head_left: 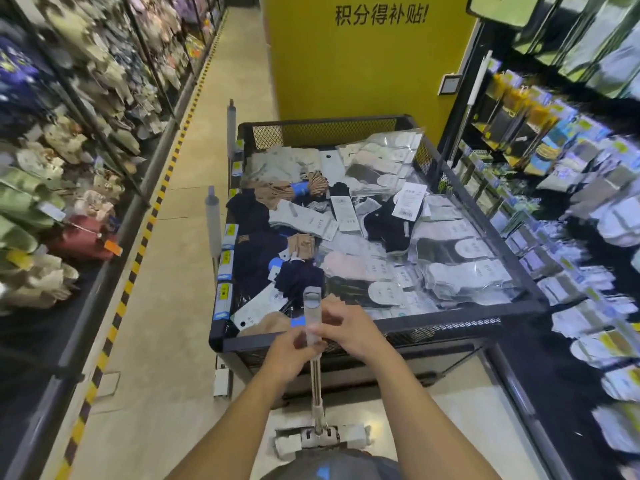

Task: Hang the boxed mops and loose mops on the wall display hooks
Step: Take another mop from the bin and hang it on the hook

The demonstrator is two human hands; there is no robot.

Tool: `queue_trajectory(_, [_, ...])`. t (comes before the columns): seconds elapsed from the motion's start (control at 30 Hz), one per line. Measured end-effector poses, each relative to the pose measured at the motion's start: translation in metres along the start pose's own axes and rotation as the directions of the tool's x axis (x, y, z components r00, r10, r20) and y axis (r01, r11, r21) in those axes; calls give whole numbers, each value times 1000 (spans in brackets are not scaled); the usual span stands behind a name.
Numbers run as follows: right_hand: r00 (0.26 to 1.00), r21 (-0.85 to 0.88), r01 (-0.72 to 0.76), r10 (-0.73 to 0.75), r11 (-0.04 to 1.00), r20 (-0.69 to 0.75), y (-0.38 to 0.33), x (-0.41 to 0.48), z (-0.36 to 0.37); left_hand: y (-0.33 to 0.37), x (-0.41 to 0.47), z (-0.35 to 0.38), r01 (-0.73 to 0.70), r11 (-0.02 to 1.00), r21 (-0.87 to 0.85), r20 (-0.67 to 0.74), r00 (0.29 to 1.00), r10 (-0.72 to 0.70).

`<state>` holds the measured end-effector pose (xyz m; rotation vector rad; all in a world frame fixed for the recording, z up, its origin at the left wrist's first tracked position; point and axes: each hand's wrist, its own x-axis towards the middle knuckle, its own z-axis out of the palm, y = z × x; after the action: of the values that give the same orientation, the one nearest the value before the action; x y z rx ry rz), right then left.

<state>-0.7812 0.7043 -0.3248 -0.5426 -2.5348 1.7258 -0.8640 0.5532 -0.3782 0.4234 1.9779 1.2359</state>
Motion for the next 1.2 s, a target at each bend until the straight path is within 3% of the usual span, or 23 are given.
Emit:
queue_trajectory(0.37, [996,28,85,-84,996,-17,-39,-25,9,18,-43,-21,-71,994,-85,15,997,73])
queue_trajectory(0.53, [996,134,79,-71,988,-57,-80,-41,7,34,-63,-41,-218,972,-93,6,976,219])
queue_trajectory(0.73, [980,99,153,-138,983,-146,-140,-63,4,64,-89,-63,-320,924,-209,-23,946,322])
queue_trajectory(0.93, [945,140,266,-230,954,-231,-188,-79,3,103,-112,-85,-434,888,-154,-45,900,433])
queue_trajectory(1.2, [881,207,443,-381,872,-281,-225,-86,-1,139,-150,-94,-496,861,-115,-231,856,462])
